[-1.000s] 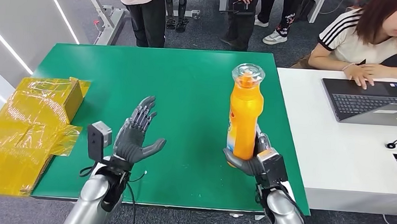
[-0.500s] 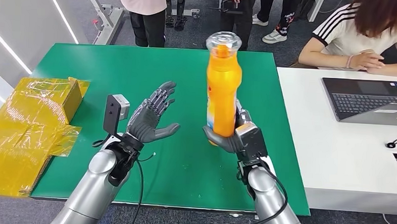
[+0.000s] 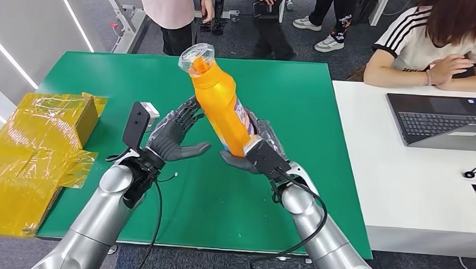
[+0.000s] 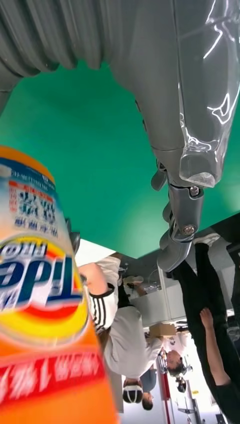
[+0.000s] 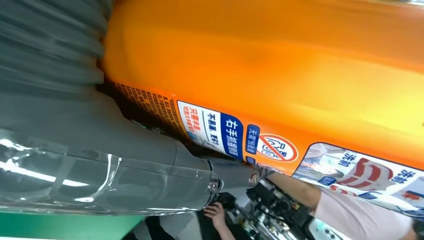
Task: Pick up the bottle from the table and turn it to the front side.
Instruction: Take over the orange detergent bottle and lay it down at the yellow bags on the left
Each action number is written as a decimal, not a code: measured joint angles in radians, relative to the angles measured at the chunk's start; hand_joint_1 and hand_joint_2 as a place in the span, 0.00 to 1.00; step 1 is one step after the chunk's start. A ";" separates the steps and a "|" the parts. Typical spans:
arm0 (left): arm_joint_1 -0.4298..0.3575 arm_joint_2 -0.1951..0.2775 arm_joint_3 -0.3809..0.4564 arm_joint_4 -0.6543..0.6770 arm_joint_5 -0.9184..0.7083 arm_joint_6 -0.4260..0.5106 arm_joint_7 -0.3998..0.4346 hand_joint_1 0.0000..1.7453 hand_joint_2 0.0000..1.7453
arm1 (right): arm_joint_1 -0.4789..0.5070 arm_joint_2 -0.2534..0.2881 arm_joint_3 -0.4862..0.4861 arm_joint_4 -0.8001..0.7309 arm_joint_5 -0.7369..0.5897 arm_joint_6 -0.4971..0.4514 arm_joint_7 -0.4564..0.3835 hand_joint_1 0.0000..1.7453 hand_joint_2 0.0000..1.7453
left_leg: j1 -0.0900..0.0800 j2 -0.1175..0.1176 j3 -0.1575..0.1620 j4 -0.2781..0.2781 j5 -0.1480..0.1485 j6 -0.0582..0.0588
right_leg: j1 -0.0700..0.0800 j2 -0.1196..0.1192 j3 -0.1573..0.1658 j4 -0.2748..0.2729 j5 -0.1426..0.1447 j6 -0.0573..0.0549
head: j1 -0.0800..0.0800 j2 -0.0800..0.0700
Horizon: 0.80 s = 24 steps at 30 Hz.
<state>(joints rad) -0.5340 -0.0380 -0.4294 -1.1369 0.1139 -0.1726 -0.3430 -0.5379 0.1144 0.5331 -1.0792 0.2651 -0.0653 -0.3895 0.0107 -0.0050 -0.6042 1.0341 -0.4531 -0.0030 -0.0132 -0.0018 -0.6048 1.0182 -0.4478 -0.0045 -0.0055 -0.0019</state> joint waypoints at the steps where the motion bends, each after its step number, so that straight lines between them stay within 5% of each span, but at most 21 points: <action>1: -0.001 0.004 0.001 0.000 0.000 0.001 0.001 0.00 1.00 | -0.001 0.000 0.002 0.009 0.001 0.000 0.002 1.00 1.00 | 0.000 0.000 0.000 0.000 0.000 0.000 | 0.000 0.000 0.000 0.000 0.000 0.000 | 0.000 0.000; 12: -0.003 0.063 0.012 0.000 0.006 0.004 0.011 0.00 1.00 | 0.009 -0.010 0.001 0.053 -0.008 0.000 0.014 1.00 1.00 | 0.000 0.000 0.000 0.000 0.000 0.000 | 0.000 0.000 -0.001 0.000 0.000 0.000 | 0.000 0.000; 24: -0.030 0.070 0.023 0.007 0.048 -0.025 -0.003 0.00 1.00 | 0.056 -0.039 -0.008 0.060 -0.035 -0.003 0.006 1.00 1.00 | 0.000 0.000 0.000 0.000 0.000 0.000 | 0.000 0.000 -0.001 0.000 0.000 0.000 | 0.000 0.000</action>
<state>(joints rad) -0.5639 0.0318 -0.4067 -1.1299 0.1615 -0.1979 -0.3464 -0.4816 0.0756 0.5250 -1.0190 0.2299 -0.0686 -0.3832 0.0107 -0.0049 -0.6045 1.0342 -0.4534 -0.0032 -0.0132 -0.0016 -0.6056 1.0177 -0.4479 -0.0045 -0.0055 -0.0019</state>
